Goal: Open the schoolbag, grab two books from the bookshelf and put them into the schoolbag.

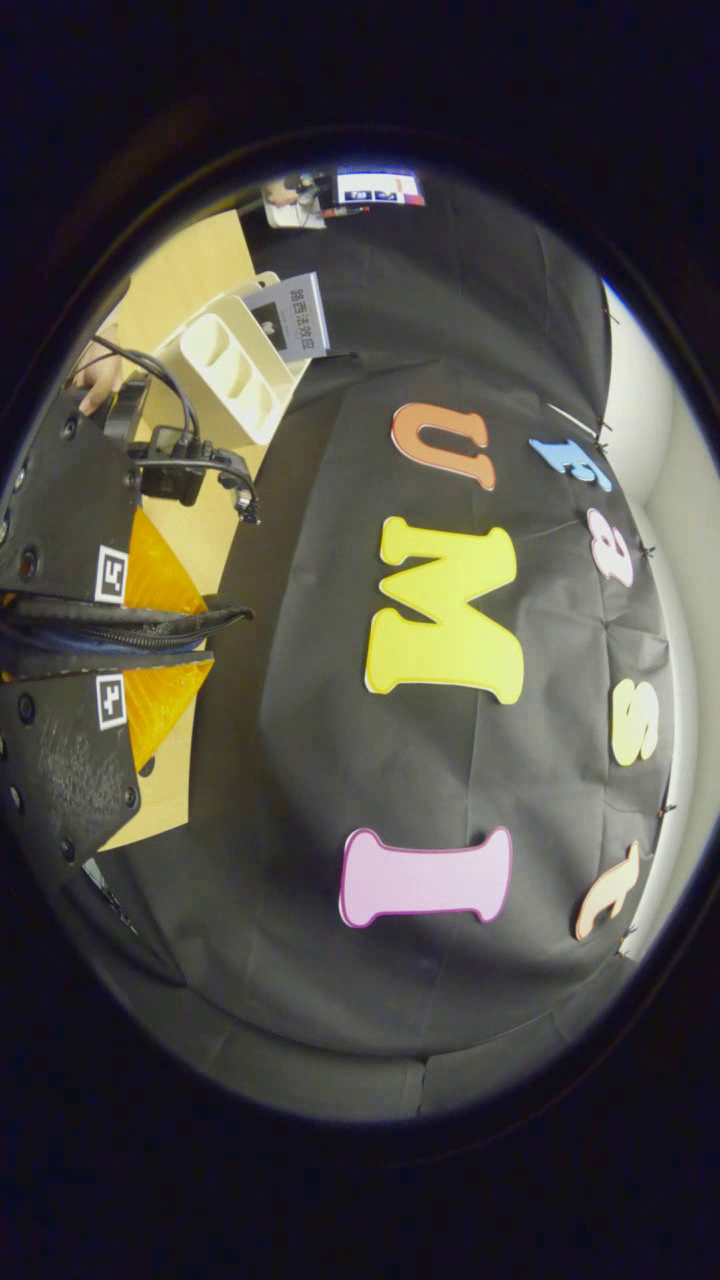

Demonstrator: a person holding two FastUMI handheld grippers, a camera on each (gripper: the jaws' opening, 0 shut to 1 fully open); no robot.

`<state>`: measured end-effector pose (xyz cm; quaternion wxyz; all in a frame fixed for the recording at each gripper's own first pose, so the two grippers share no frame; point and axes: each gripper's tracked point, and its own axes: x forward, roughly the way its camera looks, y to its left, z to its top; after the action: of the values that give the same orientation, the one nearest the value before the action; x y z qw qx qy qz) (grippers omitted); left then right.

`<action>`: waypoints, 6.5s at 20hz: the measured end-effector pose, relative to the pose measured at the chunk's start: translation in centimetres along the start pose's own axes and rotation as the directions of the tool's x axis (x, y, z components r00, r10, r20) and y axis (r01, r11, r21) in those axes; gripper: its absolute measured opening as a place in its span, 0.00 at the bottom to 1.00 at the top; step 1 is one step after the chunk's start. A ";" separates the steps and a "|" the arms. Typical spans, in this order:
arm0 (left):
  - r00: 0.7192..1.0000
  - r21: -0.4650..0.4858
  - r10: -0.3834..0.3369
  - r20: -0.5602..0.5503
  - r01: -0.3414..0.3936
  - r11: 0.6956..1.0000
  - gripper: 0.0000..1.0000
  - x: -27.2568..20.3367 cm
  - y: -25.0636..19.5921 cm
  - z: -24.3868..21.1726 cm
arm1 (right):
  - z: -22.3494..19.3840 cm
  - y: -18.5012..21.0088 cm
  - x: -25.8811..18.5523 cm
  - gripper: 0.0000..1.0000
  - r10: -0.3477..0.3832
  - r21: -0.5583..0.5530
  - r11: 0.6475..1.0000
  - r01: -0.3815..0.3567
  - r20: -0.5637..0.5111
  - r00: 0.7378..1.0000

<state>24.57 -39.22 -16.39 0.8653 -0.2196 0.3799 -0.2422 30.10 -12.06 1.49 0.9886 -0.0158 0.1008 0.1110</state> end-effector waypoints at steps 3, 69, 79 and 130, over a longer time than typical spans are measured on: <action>0.998 0.096 -0.005 0.059 -0.001 0.995 0.86 -3.7 -1.5 2.3 | -0.1 -0.3 0.3 0.13 -0.013 0.005 1.000 0.013 -0.001 1.000; 0.776 0.242 0.583 -0.240 -0.534 0.810 0.47 -30.9 28.5 14.5 | -1.2 4.2 0.1 0.11 -0.028 -0.191 0.981 0.021 -0.035 0.999; 0.756 0.200 0.631 -0.173 -0.600 0.774 0.47 -38.6 24.9 10.5 | -1.4 5.5 -0.3 0.11 0.003 -0.182 0.983 -0.013 -0.054 0.999; 0.965 -0.222 -0.261 -0.038 0.247 0.943 0.48 -12.1 -2.1 5.1 | 0.3 2.6 -1.8 0.13 -0.019 -0.127 0.992 0.016 -0.024 1.000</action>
<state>20.75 -32.81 -5.43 0.7849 -0.3508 0.4010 -0.3164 27.86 -9.89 2.10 0.9852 -0.0811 0.1056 0.1083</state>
